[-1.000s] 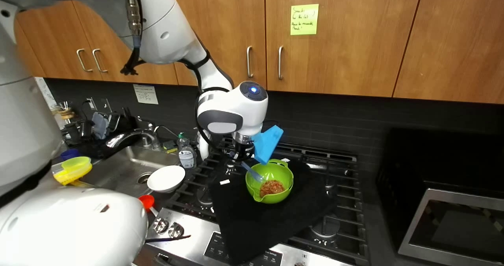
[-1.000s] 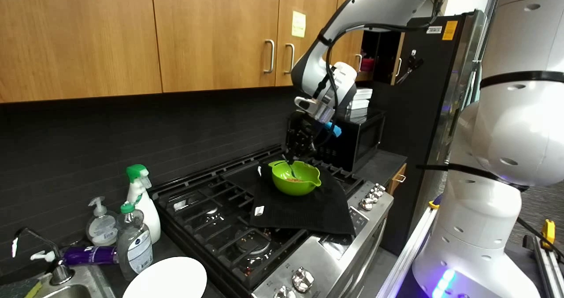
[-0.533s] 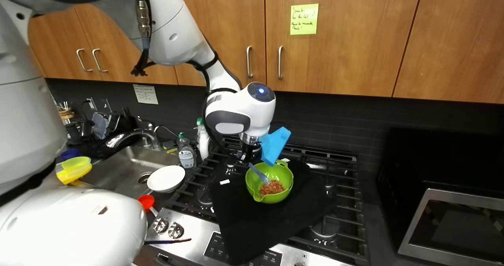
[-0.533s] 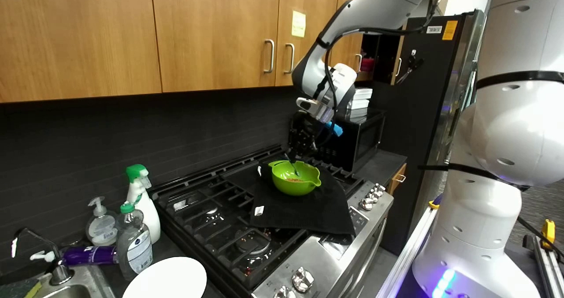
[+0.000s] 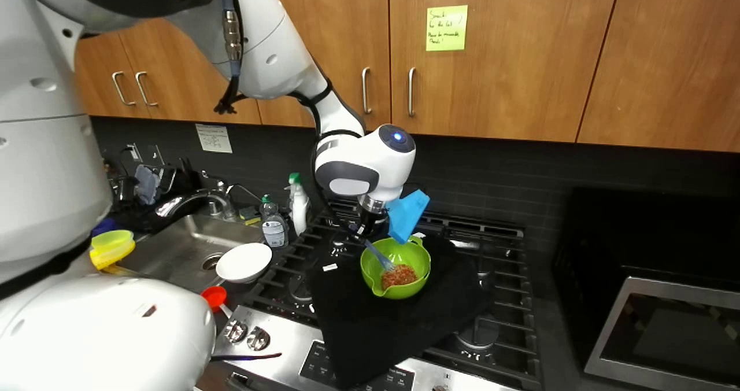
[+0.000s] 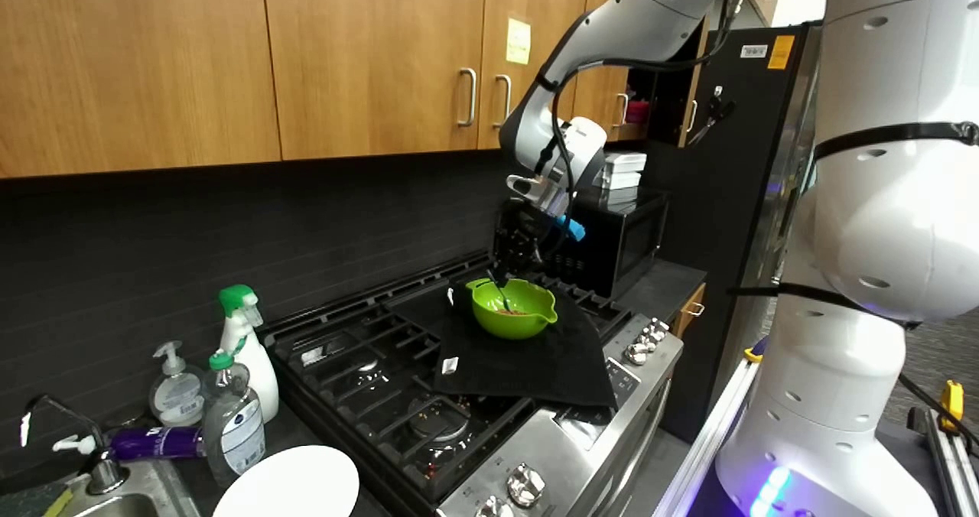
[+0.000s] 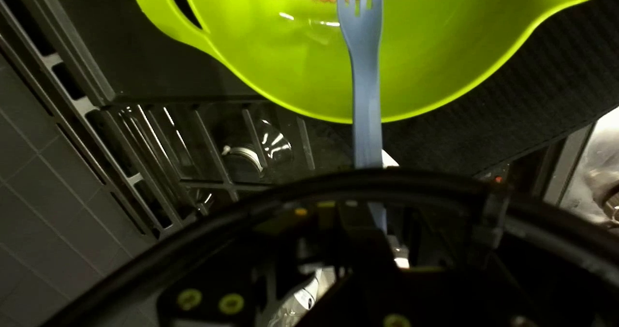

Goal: Use the blue fork to stir the contents in the light green bowl.

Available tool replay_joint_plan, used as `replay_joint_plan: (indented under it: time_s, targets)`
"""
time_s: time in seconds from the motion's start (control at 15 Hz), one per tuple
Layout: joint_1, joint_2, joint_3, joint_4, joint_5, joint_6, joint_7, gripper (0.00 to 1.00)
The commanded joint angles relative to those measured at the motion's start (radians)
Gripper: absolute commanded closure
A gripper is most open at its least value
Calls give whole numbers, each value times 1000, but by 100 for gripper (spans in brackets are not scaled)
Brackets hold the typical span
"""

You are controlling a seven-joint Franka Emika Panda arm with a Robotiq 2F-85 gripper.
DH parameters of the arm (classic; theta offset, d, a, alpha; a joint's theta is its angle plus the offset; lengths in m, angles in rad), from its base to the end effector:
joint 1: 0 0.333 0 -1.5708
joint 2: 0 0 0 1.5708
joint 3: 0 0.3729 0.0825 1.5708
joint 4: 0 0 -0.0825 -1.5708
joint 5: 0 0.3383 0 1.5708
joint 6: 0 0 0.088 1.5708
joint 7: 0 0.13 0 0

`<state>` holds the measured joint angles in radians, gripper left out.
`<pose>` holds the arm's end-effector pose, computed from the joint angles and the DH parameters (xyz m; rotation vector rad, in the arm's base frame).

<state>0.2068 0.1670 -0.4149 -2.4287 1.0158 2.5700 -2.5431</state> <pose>0.4623 -0.0996 0.3144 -2.2165 -2.0014 -0.7013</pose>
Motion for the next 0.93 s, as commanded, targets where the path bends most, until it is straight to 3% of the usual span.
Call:
replay_joint_plan:
  time_s: [0.0, 0.4, 0.87]
  targets:
    - [-146, 56, 132, 58, -4, -26, -3, 95]
    - [-299, 111, 252, 90, -13, -17, 3, 95]
    - [-366, 130, 299, 84, -14, -19, 6, 95]
